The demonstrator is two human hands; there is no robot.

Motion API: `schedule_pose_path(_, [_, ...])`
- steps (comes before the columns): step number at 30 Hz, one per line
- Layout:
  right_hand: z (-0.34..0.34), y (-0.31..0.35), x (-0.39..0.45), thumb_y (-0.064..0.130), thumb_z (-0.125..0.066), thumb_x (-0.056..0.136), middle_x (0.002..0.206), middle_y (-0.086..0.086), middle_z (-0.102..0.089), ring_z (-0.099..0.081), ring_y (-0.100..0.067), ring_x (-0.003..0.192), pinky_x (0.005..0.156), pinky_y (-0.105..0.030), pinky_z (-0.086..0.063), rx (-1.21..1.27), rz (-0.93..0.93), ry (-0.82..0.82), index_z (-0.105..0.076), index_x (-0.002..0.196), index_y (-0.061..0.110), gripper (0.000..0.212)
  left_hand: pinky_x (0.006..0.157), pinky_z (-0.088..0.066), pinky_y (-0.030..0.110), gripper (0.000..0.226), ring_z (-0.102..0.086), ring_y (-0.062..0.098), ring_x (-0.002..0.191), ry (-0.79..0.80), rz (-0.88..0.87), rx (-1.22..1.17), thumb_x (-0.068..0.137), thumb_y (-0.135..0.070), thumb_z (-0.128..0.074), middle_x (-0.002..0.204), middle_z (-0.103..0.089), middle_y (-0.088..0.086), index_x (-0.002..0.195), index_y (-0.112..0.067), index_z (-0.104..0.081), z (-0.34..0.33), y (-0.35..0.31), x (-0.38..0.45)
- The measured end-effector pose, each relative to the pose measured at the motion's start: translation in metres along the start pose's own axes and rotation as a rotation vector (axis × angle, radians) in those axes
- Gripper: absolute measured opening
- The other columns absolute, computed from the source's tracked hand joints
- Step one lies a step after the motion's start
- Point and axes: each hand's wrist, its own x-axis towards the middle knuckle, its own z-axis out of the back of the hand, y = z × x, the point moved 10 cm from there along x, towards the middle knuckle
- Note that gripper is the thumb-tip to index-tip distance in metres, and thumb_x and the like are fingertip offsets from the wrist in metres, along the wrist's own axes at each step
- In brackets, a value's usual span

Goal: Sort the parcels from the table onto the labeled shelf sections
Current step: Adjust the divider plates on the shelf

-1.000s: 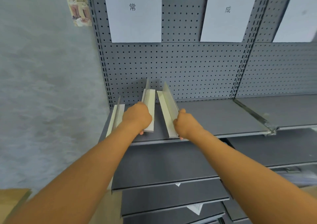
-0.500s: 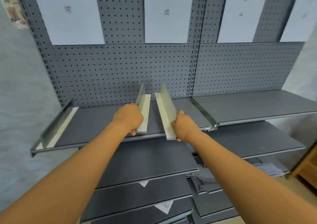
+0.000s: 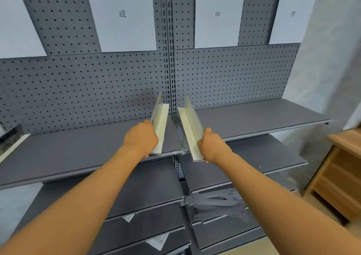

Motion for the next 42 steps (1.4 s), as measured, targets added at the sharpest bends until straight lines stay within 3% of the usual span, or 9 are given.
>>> schedule_pose_path(3, [0.017, -0.026, 0.025, 0.011, -0.035, 0.102, 0.119, -0.022, -0.059, -0.051, -0.032, 0.083, 0.069, -0.040, -0.045, -0.026, -0.016, -0.021, -0.038, 0.123, 0.000, 0.023, 0.059, -0.054, 0.039, 0.013, -0.067, 0.032, 0.060, 0.006, -0.043, 0.031, 0.097, -0.009, -0.041, 0.072, -0.055, 0.008, 0.105, -0.002, -0.048, -0.009, -0.030, 0.025])
schedule_pose_path(12, [0.056, -0.082, 0.104, 0.014, -0.034, 0.103, 0.121, -0.022, -0.058, -0.057, -0.036, 0.095, 0.072, -0.040, -0.044, -0.076, -0.044, -0.019, -0.039, 0.124, 0.001, 0.025, 0.043, -0.041, 0.031, 0.010, -0.060, 0.024, 0.046, 0.046, -0.060, -0.005, 0.093, -0.001, -0.040, 0.065, -0.050, 0.007, 0.101, -0.004, -0.046, -0.055, -0.088, 0.097])
schedule_pose_path(16, [0.073, -0.106, 0.126, 0.012, -0.033, 0.103, 0.119, -0.023, -0.058, -0.056, -0.036, 0.092, 0.071, -0.038, -0.044, -0.049, -0.028, -0.005, -0.040, 0.121, 0.000, 0.023, 0.054, -0.051, 0.036, 0.007, -0.067, 0.032, 0.063, 0.022, -0.028, -0.008, 0.094, -0.004, -0.041, 0.072, -0.056, 0.012, 0.098, -0.002, -0.046, -0.066, -0.109, 0.106])
schedule_pose_path(20, [0.082, -0.120, 0.140, 0.011, -0.034, 0.102, 0.118, -0.023, -0.059, -0.062, -0.036, 0.093, 0.070, -0.038, -0.046, -0.029, 0.017, 0.035, -0.038, 0.110, 0.004, 0.011, 0.060, -0.048, 0.037, 0.015, -0.063, 0.034, 0.071, 0.022, 0.028, -0.009, 0.093, -0.003, -0.040, 0.087, -0.061, 0.016, 0.105, -0.002, -0.049, -0.074, -0.119, 0.102])
schedule_pose_path(25, [0.085, -0.131, 0.148, 0.011, -0.034, 0.102, 0.115, -0.023, -0.060, -0.057, -0.033, 0.080, 0.065, -0.037, -0.043, -0.031, 0.119, 0.107, -0.036, 0.108, 0.005, 0.009, 0.055, -0.040, 0.032, 0.013, -0.060, 0.032, 0.069, -0.025, 0.206, -0.013, 0.089, 0.001, -0.039, 0.068, -0.052, 0.007, 0.097, -0.004, -0.047, -0.084, -0.109, 0.084])
schedule_pose_path(31, [0.088, -0.150, 0.142, 0.013, -0.033, 0.103, 0.116, -0.024, -0.059, -0.057, -0.033, 0.080, 0.064, -0.037, -0.044, -0.013, 0.224, 0.167, -0.037, 0.108, 0.004, 0.011, 0.049, -0.039, 0.033, 0.014, -0.068, 0.036, 0.072, 0.016, 0.402, 0.003, 0.086, 0.006, -0.045, 0.078, -0.062, 0.016, 0.098, -0.003, -0.049, -0.103, -0.108, 0.057])
schedule_pose_path(33, [0.088, -0.158, 0.139, 0.013, -0.033, 0.103, 0.115, -0.023, -0.058, -0.055, -0.033, 0.078, 0.067, -0.041, -0.049, -0.004, 0.231, 0.182, -0.039, 0.115, 0.001, 0.018, 0.052, -0.041, 0.034, 0.016, -0.070, 0.037, 0.073, 0.027, 0.442, 0.010, 0.087, 0.006, -0.046, 0.082, -0.065, 0.018, 0.101, -0.001, -0.048, -0.108, -0.110, 0.053])
schedule_pose_path(36, [0.089, -0.168, 0.134, 0.013, -0.033, 0.103, 0.114, -0.023, -0.059, -0.054, -0.033, 0.076, 0.067, -0.040, -0.048, -0.016, 0.243, 0.196, -0.034, 0.104, 0.006, 0.007, 0.063, -0.050, 0.040, 0.016, -0.070, 0.039, 0.077, 0.034, 0.470, 0.013, 0.088, 0.006, -0.047, 0.089, -0.067, 0.021, 0.102, -0.002, -0.047, -0.108, -0.109, 0.052])
schedule_pose_path(42, [0.097, -0.178, 0.135, 0.014, -0.034, 0.103, 0.114, -0.023, -0.058, -0.056, -0.033, 0.078, 0.066, -0.040, -0.049, 0.003, 0.231, 0.183, -0.036, 0.108, 0.005, 0.010, 0.066, -0.058, 0.046, 0.012, -0.070, 0.035, 0.061, 0.054, 0.476, -0.071, 0.089, 0.007, -0.047, 0.073, -0.064, 0.018, 0.094, -0.004, -0.043, -0.109, -0.099, 0.056])
